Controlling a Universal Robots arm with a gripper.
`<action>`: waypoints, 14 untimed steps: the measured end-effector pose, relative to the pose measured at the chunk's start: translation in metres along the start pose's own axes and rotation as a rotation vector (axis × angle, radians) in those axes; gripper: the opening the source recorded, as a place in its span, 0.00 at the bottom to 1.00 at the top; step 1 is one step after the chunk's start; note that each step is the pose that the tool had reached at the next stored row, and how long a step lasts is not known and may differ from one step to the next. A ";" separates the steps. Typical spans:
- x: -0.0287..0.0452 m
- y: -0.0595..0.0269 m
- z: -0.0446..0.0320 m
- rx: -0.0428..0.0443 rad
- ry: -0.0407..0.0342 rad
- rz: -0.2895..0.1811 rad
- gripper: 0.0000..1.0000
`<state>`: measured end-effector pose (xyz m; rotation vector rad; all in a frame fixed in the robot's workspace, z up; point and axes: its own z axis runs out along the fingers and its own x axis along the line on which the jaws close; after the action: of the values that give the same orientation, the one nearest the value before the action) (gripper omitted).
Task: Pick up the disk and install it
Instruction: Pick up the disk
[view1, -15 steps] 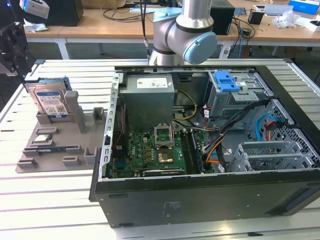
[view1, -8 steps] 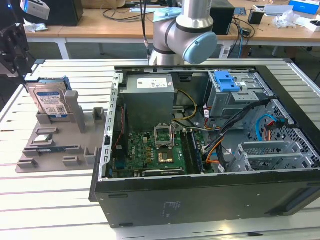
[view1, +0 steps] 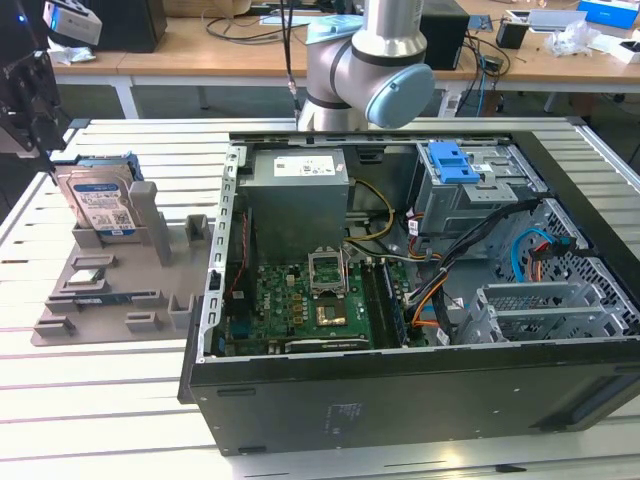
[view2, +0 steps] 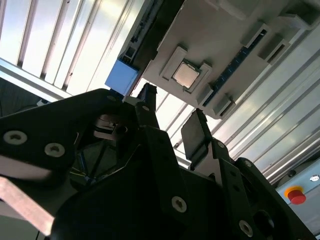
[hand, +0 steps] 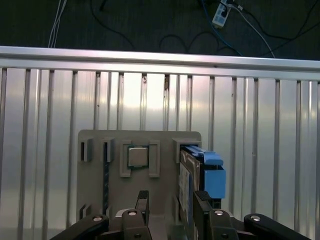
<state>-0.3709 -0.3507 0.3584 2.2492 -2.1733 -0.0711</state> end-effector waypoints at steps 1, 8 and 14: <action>-0.0001 -0.0001 0.0012 0.0000 0.0000 0.000 0.48; -0.0013 -0.0004 0.0092 0.0000 0.0001 0.000 0.48; -0.0201 -0.0012 0.0143 -0.0001 0.0000 0.000 0.48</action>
<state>-0.3709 -0.3303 0.3445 2.2490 -2.1733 -0.0711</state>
